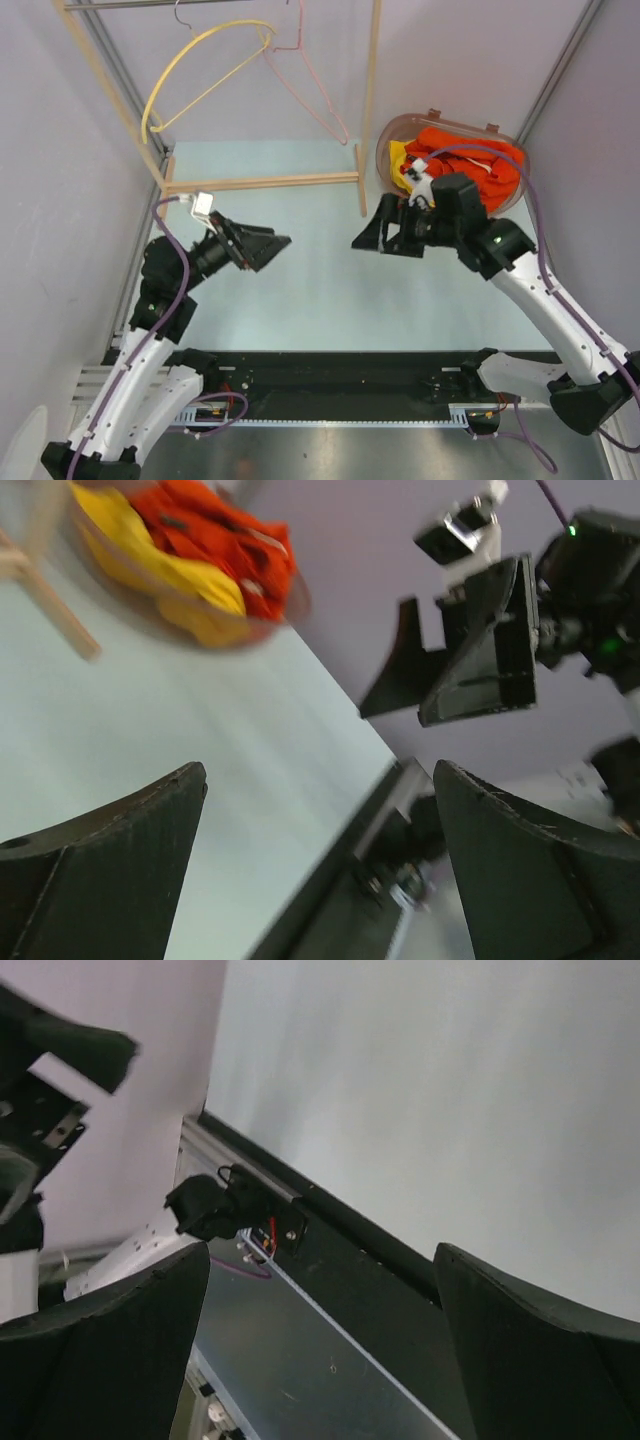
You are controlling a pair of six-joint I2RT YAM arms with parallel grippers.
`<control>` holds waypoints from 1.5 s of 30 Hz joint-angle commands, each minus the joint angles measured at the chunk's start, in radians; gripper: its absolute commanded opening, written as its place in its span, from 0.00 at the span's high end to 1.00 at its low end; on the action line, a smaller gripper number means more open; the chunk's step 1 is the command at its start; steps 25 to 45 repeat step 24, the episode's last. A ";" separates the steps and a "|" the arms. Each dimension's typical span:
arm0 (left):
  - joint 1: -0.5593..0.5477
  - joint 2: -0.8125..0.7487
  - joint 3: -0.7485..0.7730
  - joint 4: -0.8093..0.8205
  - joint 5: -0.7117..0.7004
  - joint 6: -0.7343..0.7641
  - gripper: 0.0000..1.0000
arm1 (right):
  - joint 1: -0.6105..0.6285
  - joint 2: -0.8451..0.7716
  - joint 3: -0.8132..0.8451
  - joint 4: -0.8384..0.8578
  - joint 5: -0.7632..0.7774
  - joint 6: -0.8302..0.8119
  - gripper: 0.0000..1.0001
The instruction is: Remove the shorts from the hanger
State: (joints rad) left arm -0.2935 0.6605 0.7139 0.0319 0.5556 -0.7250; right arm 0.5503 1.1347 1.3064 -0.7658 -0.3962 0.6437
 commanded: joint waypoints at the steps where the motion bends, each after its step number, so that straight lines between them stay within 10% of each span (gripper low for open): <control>1: -0.071 -0.165 -0.131 0.091 0.184 -0.139 0.00 | 0.160 -0.064 -0.139 0.351 0.003 0.011 0.00; 12: -0.098 -0.793 -0.598 0.143 0.205 -0.430 0.00 | 0.375 -0.464 -0.940 1.092 0.216 0.298 0.00; 18: -0.104 -0.796 -0.672 0.225 0.349 -0.431 0.00 | 0.387 -0.888 -1.395 1.387 0.345 0.549 0.00; 22: -0.105 -0.792 -0.867 0.800 0.321 -0.839 0.00 | 0.439 -1.105 -1.411 1.194 0.395 0.530 0.00; 24: -0.105 -0.799 -0.909 1.116 0.183 -0.947 0.00 | 0.448 -1.051 -1.427 1.512 0.332 0.565 0.00; 45: -0.105 -0.799 -0.909 1.116 0.183 -0.947 0.00 | 0.448 -1.051 -1.427 1.512 0.332 0.565 0.00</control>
